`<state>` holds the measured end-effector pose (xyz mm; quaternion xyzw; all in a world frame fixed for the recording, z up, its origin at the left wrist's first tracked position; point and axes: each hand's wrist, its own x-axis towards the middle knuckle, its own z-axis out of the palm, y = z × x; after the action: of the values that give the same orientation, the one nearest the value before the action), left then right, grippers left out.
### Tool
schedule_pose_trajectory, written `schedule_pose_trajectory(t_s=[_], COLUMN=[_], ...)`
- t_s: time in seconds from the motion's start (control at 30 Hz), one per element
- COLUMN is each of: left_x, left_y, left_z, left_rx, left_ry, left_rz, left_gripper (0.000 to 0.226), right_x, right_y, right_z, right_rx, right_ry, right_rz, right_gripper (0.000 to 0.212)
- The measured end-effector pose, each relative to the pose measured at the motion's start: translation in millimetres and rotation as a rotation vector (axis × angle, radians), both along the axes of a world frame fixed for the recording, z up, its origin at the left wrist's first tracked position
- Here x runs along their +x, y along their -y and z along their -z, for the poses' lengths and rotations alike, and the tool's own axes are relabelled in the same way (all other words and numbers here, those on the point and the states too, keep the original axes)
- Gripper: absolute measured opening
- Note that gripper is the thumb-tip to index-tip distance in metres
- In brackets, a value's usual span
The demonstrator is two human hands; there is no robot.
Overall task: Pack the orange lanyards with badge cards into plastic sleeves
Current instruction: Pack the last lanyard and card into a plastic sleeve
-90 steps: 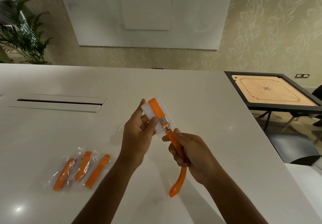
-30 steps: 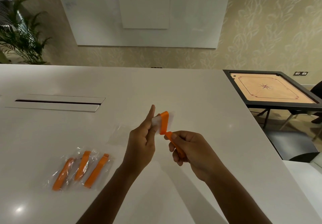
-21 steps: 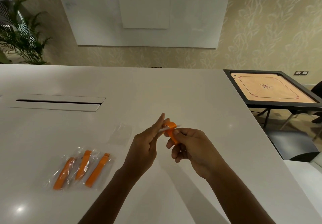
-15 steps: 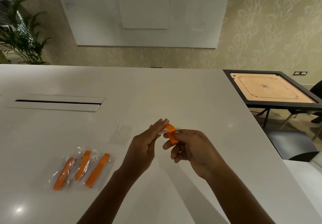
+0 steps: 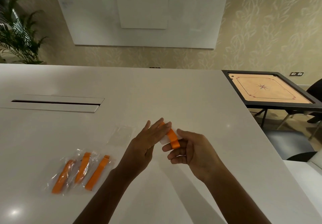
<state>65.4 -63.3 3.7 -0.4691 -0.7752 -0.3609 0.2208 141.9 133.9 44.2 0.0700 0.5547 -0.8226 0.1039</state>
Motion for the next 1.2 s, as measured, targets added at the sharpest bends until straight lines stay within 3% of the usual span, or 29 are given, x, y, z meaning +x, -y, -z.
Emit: schedule_pose_trajectory(t_s=[0.27, 0.47, 0.67, 0.87, 1.07, 1.2], left_x=[-16.2, -45.0, -94.4, -126.4, -140.1, -150.6], left_y=[2.4, 18.9, 44.7, 58.5, 65.6, 63.8], left_z=[11.7, 28.5, 57.6, 79.2, 94.2, 99.6], left_rx=[0.052, 0.226, -0.045, -0.382, -0.498, -0.414], left_ry=[0.101, 0.230, 0.515, 0.640, 0.639, 0.719], left_rz=[0.015, -0.416, -0.805, -1.036, -1.103, -1.051], left_gripper=[0.062, 0.028, 0.032, 0.047, 0.056, 0.060], right_x=[-4.7, -8.2, -12.6, -17.2, -22.2, -25.3], right_y=[9.9, 12.5, 15.8, 19.0, 15.8, 14.5], right_z=[10.6, 18.5, 21.6, 27.1, 29.9, 30.7], right_rx=[0.160, 0.197, 0.179, 0.180, 0.190, 0.194], right_ry=[0.030, 0.037, 0.037, 0.029, 0.052, 0.060], right_rz=[0.159, 0.251, 0.271, 0.272, 0.293, 0.305], right_gripper=[0.036, 0.032, 0.032, 0.032, 0.032, 0.032])
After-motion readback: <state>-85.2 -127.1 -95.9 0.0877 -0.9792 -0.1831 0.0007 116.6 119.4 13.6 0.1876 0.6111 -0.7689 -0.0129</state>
